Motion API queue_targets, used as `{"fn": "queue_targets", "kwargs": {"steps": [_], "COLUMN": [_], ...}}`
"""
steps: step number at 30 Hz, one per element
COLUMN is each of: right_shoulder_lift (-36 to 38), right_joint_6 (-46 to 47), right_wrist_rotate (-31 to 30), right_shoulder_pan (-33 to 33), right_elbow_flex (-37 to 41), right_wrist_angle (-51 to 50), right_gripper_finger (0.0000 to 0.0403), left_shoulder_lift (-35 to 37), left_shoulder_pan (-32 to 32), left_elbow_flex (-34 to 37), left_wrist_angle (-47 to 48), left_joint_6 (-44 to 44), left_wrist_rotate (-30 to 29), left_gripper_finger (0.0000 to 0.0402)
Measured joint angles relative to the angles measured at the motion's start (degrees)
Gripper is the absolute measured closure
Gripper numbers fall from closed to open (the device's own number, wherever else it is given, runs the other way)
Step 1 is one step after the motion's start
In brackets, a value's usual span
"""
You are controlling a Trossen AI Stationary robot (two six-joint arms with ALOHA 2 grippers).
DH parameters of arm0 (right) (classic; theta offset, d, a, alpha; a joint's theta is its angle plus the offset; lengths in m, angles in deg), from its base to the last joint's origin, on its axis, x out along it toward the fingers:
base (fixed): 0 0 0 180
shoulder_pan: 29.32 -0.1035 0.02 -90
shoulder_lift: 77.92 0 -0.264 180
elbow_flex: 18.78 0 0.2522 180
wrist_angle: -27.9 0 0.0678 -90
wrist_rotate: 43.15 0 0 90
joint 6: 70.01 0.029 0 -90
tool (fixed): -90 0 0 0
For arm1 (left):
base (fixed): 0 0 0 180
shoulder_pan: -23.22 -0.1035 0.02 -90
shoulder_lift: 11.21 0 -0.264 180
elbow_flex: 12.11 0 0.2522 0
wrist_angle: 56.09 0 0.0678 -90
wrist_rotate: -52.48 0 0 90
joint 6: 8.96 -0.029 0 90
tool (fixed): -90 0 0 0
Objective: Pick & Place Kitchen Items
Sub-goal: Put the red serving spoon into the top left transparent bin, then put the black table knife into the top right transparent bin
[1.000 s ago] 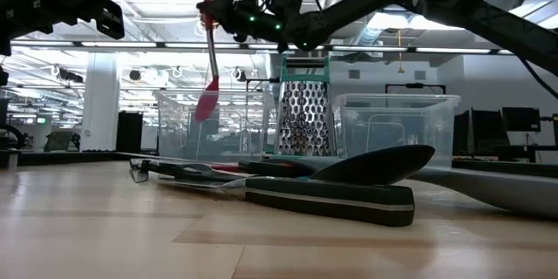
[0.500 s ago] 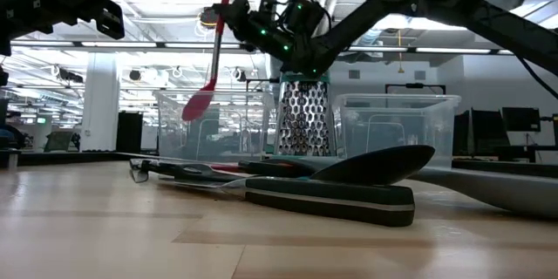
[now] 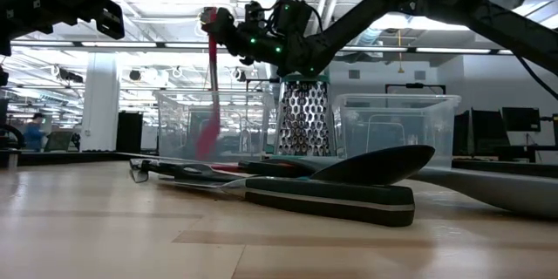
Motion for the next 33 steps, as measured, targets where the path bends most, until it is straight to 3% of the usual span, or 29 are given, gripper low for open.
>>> {"fn": "queue_targets", "kwargs": {"steps": [5,14,19,23,27,33], "right_shoulder_lift": [0.0,0.5,4.5,10.9,18.5,31.1], "right_joint_6": [0.0,0.1,-1.0,-8.1,-14.8,-15.2], "right_wrist_rotate": [-0.1,0.0,0.1,-0.9,-7.8,-16.5], "right_shoulder_pan": [0.0,0.0,0.0,-0.3,-1.4,-3.1], "right_elbow_flex": [0.0,0.0,0.0,0.0,0.0,0.0], "right_wrist_angle": [-0.1,-0.5,-7.8,-21.7,-40.2,-69.5], "right_gripper_finger": [0.0258,0.0301,0.027,0.0216,0.0164,0.0146], "left_shoulder_lift": [0.0,0.0,0.0,0.0,0.0,0.0], "left_shoulder_pan": [0.0,0.0,0.0,0.0,0.0,0.0], "left_elbow_flex": [0.0,0.0,0.0,0.0,0.0,0.0], "left_wrist_angle": [0.0,-0.4,-0.5,-0.8,-0.9,-0.9], "left_joint_6": [0.0,0.0,0.0,0.0,0.0,0.0], "left_wrist_rotate": [0.0,0.0,0.0,0.0,0.0,0.0], "left_gripper_finger": [0.0399,0.0399,0.0399,0.0399,0.0399,0.0399]}}
